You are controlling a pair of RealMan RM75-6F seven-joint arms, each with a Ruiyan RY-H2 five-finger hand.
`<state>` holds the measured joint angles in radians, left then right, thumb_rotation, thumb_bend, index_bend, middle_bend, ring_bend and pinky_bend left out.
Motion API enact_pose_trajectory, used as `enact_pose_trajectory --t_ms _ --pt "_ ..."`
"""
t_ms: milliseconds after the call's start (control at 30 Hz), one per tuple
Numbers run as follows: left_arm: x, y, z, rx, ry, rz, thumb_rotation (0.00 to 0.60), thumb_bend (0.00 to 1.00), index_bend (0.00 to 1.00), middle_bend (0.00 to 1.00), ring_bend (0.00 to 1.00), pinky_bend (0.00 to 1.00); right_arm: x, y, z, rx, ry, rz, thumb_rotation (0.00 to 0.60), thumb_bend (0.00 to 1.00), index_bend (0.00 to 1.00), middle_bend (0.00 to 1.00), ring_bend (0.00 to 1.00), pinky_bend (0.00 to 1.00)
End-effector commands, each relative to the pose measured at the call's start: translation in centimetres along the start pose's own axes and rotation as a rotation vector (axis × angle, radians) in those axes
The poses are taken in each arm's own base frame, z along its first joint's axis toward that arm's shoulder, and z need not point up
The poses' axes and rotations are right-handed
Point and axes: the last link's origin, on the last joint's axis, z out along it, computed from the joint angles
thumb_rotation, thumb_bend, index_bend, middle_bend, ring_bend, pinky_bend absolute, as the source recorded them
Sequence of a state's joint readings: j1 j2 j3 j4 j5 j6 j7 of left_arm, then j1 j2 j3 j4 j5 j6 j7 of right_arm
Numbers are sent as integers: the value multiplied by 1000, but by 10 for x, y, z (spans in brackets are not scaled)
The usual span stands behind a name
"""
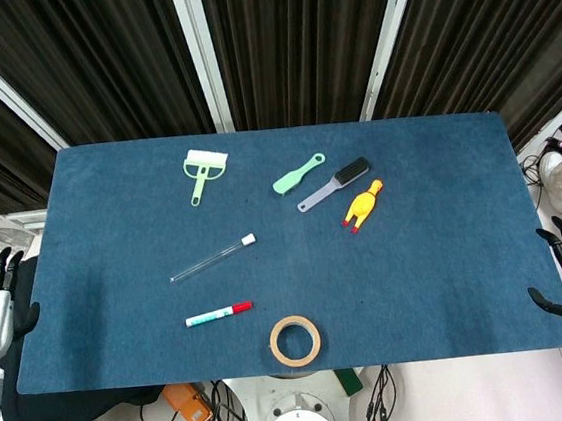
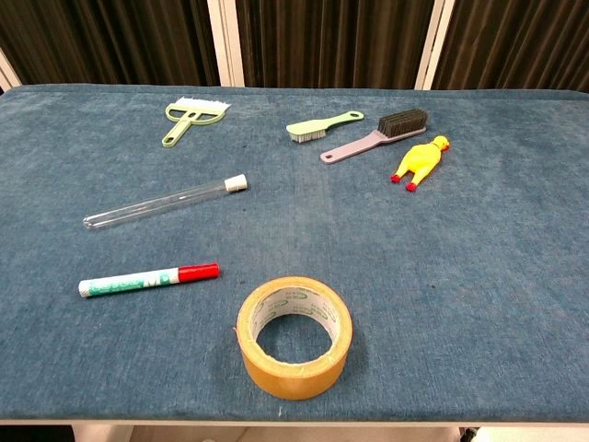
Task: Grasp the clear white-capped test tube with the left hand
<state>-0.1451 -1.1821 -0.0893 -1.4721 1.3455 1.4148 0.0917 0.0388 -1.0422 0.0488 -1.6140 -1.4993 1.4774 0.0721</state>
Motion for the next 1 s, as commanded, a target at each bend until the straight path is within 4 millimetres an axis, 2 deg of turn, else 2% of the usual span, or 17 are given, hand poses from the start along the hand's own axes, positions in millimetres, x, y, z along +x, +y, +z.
enact_pose_trajectory --t_ms 33,300,433,533,867,1000 --pt "0 0 -1 -1 -1 -1 600 342 7 0 0 91 1 1 1 -2 5 3 600 356 180 14 0 0" --pt "-1 4 -2 -5 -21 -21 600 343 6 9 0 91 1 1 1 -9 8 5 600 356 180 14 0 0" --pt "-7 18 -4 -6 -40 -55 600 343 6 16 0 91 2 1 2 -24 16 23 600 356 180 14 0 0" --pt "-14 44 -2 -40 -92 -83 600 343 1 17 0 88 1 1 2 -31 15 20 600 356 181 14 0 0" --pt "-11 160 50 -188 -212 -144 600 319 3 126 0 85 2 5 5 -44 -1 5 600 356 182 14 0 0" --pt "-9 198 68 -203 -252 -142 600 302 38 182 0 85 1 4 5 -41 -9 -2 600 356 183 14 0 0"
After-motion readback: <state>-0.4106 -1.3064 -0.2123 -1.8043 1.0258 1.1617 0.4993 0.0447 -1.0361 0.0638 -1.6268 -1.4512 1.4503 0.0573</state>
